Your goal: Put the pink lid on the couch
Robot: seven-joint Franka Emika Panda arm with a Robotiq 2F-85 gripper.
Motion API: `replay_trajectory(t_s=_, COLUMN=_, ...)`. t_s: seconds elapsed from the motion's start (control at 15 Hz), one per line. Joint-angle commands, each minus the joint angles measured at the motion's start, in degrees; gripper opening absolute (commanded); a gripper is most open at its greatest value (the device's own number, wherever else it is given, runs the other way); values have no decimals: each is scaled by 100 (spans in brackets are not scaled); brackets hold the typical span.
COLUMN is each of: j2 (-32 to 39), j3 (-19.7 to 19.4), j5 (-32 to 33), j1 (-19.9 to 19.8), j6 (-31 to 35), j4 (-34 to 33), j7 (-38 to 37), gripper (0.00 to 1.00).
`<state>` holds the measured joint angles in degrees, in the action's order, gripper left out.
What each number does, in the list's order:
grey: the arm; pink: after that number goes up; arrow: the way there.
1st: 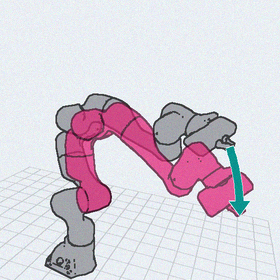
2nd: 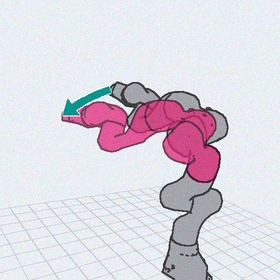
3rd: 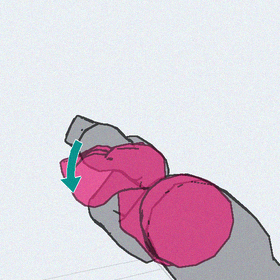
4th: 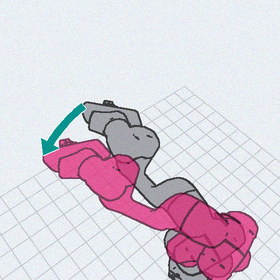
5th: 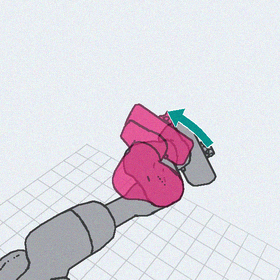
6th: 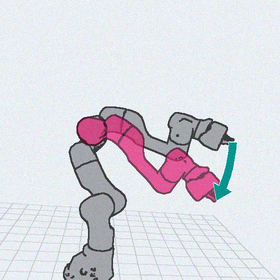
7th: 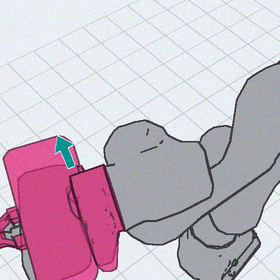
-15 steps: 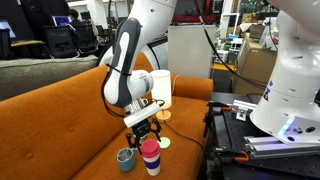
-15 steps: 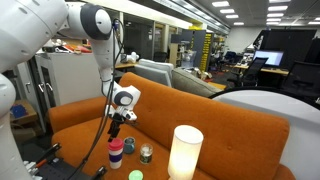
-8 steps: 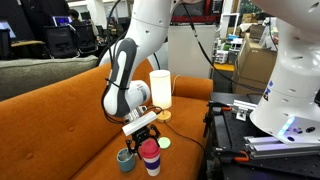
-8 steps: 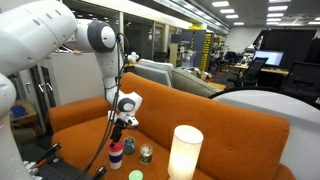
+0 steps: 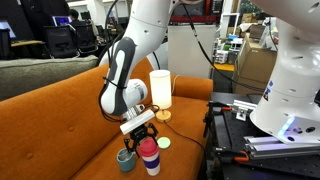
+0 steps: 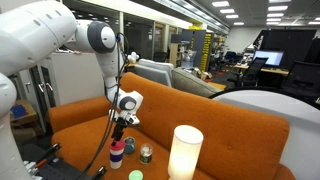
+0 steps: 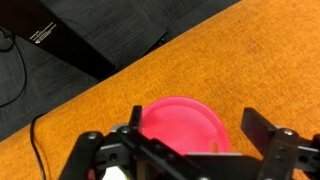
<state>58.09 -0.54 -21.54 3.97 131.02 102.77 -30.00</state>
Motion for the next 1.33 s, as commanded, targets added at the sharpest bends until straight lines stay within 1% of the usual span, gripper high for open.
replay_trajectory(t_s=0.0, j2=-96, j3=-3, j5=64, j1=19, j6=-51, j4=73, j7=152, gripper=100)
replay_trajectory(t_s=0.4, j2=-203, j3=-41, j5=60, j1=11, j6=-17, j4=277, j7=232, gripper=100)
replay_trajectory(t_s=0.8, j2=-297, j3=7, j5=-11, j1=-99, j6=203, j4=444, j7=535, gripper=100)
replay_trajectory(t_s=1.27, j2=-375, j3=-35, j5=23, j1=-126, j6=282, j4=536, j7=658, gripper=100)
